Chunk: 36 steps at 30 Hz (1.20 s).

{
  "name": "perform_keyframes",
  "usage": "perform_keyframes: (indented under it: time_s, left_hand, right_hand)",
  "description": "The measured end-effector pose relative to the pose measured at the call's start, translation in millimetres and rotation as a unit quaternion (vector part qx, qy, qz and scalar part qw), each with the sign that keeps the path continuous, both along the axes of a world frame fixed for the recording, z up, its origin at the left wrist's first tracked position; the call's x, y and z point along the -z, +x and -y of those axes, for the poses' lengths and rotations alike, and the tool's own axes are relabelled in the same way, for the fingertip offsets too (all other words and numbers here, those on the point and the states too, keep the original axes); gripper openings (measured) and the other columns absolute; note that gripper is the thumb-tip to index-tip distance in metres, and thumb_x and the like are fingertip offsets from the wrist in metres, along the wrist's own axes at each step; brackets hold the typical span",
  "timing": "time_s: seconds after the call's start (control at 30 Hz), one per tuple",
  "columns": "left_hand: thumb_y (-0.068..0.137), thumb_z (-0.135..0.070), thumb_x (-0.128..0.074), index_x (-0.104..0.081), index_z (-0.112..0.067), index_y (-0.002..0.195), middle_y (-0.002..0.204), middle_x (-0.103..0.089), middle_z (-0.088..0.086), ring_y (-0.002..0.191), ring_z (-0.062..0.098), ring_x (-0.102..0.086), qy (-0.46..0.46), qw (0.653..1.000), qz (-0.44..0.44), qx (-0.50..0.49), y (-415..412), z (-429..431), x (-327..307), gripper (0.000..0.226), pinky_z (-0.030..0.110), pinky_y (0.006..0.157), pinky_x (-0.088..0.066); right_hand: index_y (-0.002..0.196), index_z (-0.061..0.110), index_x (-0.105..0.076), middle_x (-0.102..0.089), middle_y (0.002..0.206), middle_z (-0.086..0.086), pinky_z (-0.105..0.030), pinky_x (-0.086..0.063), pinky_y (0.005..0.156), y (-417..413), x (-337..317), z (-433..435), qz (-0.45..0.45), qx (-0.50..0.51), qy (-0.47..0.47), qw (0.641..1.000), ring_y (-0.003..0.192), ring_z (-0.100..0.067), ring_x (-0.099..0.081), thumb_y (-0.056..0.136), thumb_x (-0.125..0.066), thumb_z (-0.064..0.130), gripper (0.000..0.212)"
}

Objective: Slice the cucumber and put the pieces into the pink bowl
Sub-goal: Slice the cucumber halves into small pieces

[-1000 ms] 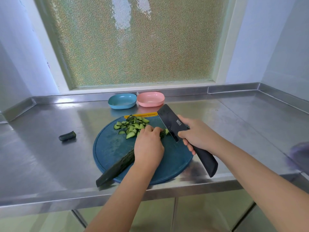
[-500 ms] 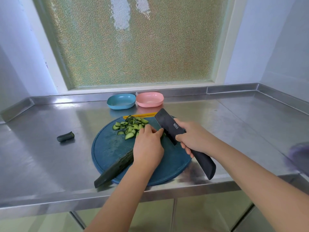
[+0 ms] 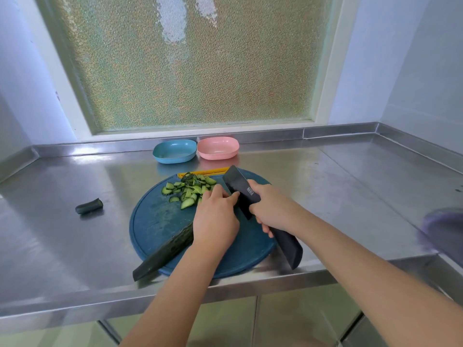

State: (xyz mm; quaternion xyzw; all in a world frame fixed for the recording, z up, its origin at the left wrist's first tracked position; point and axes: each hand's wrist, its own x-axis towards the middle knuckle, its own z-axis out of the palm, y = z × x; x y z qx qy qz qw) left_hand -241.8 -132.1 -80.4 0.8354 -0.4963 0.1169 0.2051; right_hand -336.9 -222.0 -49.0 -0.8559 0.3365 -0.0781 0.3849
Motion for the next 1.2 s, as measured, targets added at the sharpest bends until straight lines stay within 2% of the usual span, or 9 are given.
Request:
perform_keyframes:
  time_s: [0.17,0.33,0.43,0.67,0.83,0.97,1.1,1.2]
  left_hand:
    - [0.089,-0.012,-0.044,-0.056,-0.02,0.125,0.11,-0.052,0.005,0.104,0.023,-0.045,-0.035,0.999,-0.031,-0.013,-0.9,-0.4,0.0,0.038,0.029,0.089,-0.036]
    - [0.089,-0.011,-0.044,-0.054,-0.02,0.128,0.112,-0.051,0.005,0.105,0.023,-0.044,-0.046,0.998,-0.033,-0.007,-0.4,-1.1,1.3,0.041,0.029,0.091,-0.037]
    - [0.089,-0.01,-0.043,-0.052,-0.022,0.13,0.112,-0.05,0.005,0.105,0.023,-0.044,-0.041,0.999,-0.025,-0.004,0.4,-0.8,1.5,0.043,0.03,0.092,-0.037]
    - [0.09,-0.008,-0.043,-0.057,-0.016,0.127,0.108,-0.051,0.006,0.104,0.024,-0.043,-0.031,0.999,-0.028,-0.003,-1.4,-1.8,0.3,0.04,0.03,0.09,-0.038]
    - [0.092,-0.011,-0.04,-0.042,-0.027,0.139,0.115,-0.048,0.002,0.108,0.022,-0.041,-0.016,1.0,-0.016,0.001,-0.9,-1.9,1.1,0.05,0.029,0.092,-0.037]
    - [0.092,-0.011,-0.04,-0.042,-0.026,0.14,0.115,-0.047,0.002,0.109,0.021,-0.04,-0.011,1.0,-0.014,0.002,0.2,-1.0,1.1,0.05,0.028,0.092,-0.038]
    - [0.091,-0.009,-0.041,-0.043,-0.025,0.139,0.116,-0.048,0.002,0.106,0.022,-0.04,-0.009,1.0,-0.013,0.008,1.4,-0.5,1.6,0.05,0.029,0.091,-0.037]
    - [0.091,-0.009,-0.042,-0.045,-0.024,0.138,0.114,-0.05,0.002,0.104,0.023,-0.04,-0.012,1.0,-0.013,0.012,2.0,-0.7,2.2,0.049,0.03,0.089,-0.038]
  right_hand:
    - [0.153,0.031,-0.011,-0.06,0.065,-0.006,-0.023,-0.045,0.041,-6.6,7.2,-3.9,0.026,0.021,0.008,0.999,0.037,-0.015,-0.054,0.087,-0.04,0.001,0.079]
    - [0.146,0.03,-0.034,-0.051,0.053,-0.001,-0.024,-0.042,0.038,-22.9,14.4,-4.9,0.147,0.044,0.116,0.981,0.037,-0.013,-0.046,0.092,-0.046,0.002,0.062]
    - [0.147,0.031,-0.033,-0.049,0.051,0.001,-0.024,-0.041,0.039,-25.9,15.9,-2.5,0.172,0.05,0.139,0.974,0.038,-0.014,-0.045,0.093,-0.047,0.004,0.062]
    - [0.149,0.034,-0.028,-0.05,0.052,-0.001,-0.027,-0.044,0.041,-23.8,13.1,-7.9,0.161,0.042,0.116,0.979,0.039,-0.014,-0.046,0.091,-0.046,0.003,0.069]
    - [0.151,0.037,-0.021,-0.052,0.056,-0.002,-0.027,-0.045,0.042,-23.3,10.0,-10.3,0.144,0.043,0.097,0.984,0.039,-0.012,-0.047,0.092,-0.046,0.005,0.071]
    - [0.152,0.036,-0.018,-0.052,0.058,-0.002,-0.027,-0.045,0.043,-24.1,6.1,-9.1,0.13,0.033,0.094,0.986,0.04,-0.012,-0.046,0.093,-0.045,0.006,0.071]
    - [0.151,0.038,-0.015,-0.053,0.061,-0.002,-0.025,-0.045,0.042,-22.4,3.6,-8.7,0.091,0.015,0.047,0.995,0.038,-0.011,-0.047,0.094,-0.043,0.008,0.071]
    - [0.152,0.038,-0.011,-0.053,0.062,0.007,-0.018,-0.043,0.04,-19.8,2.9,-12.3,0.049,0.013,-0.021,0.998,0.034,-0.008,-0.049,0.095,-0.041,0.01,0.07]
